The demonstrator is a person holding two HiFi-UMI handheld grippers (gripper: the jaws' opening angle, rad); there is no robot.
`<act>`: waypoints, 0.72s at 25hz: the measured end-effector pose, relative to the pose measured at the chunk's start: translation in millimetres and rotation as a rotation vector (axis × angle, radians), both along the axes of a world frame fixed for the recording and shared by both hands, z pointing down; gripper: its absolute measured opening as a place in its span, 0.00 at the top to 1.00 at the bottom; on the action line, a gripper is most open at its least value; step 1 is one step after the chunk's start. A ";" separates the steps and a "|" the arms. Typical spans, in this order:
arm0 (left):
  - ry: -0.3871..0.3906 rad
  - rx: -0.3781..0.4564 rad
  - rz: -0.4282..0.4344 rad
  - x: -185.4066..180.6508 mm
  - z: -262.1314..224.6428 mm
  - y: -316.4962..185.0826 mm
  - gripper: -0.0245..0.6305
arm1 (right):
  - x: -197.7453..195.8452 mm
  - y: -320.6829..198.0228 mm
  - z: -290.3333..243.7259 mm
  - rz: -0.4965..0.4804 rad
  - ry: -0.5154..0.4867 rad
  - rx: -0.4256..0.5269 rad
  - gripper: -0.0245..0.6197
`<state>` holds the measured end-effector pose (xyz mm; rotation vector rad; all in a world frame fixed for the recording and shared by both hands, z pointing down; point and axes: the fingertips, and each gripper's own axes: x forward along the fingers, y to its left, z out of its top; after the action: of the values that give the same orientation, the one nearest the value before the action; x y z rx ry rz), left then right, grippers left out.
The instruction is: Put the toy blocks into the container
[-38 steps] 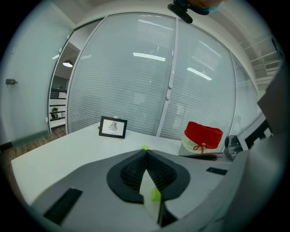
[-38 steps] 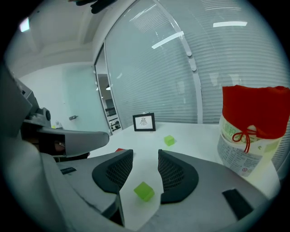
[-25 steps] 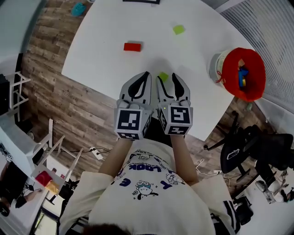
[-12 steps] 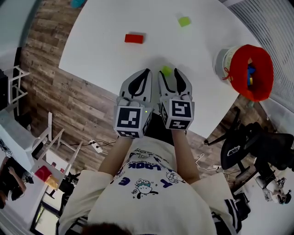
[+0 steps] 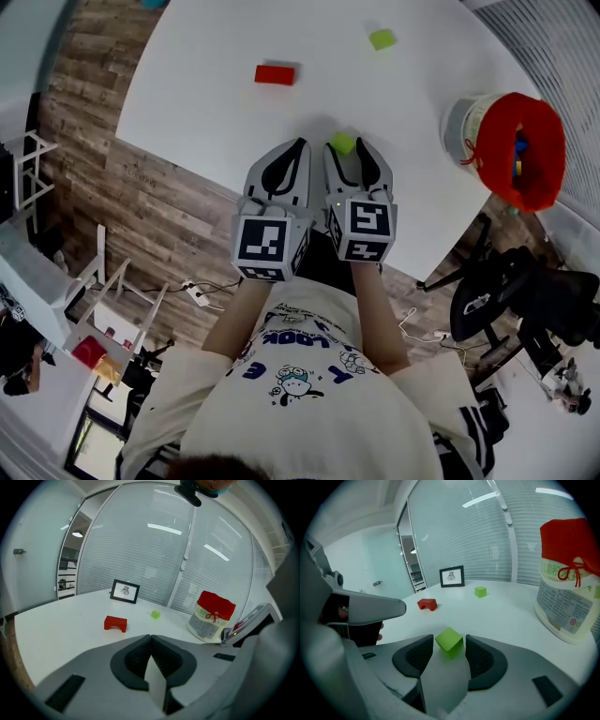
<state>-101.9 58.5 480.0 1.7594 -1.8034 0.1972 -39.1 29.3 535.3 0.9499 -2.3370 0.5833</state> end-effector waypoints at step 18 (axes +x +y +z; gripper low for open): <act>0.022 -0.024 -0.004 -0.6 10.2 -2.8 0.92 | -8.1 -3.1 3.6 -0.033 0.058 0.030 0.64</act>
<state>-102.5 55.6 490.2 1.7345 -1.7819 0.1956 -47.2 26.2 538.9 0.9278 -2.3112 0.5021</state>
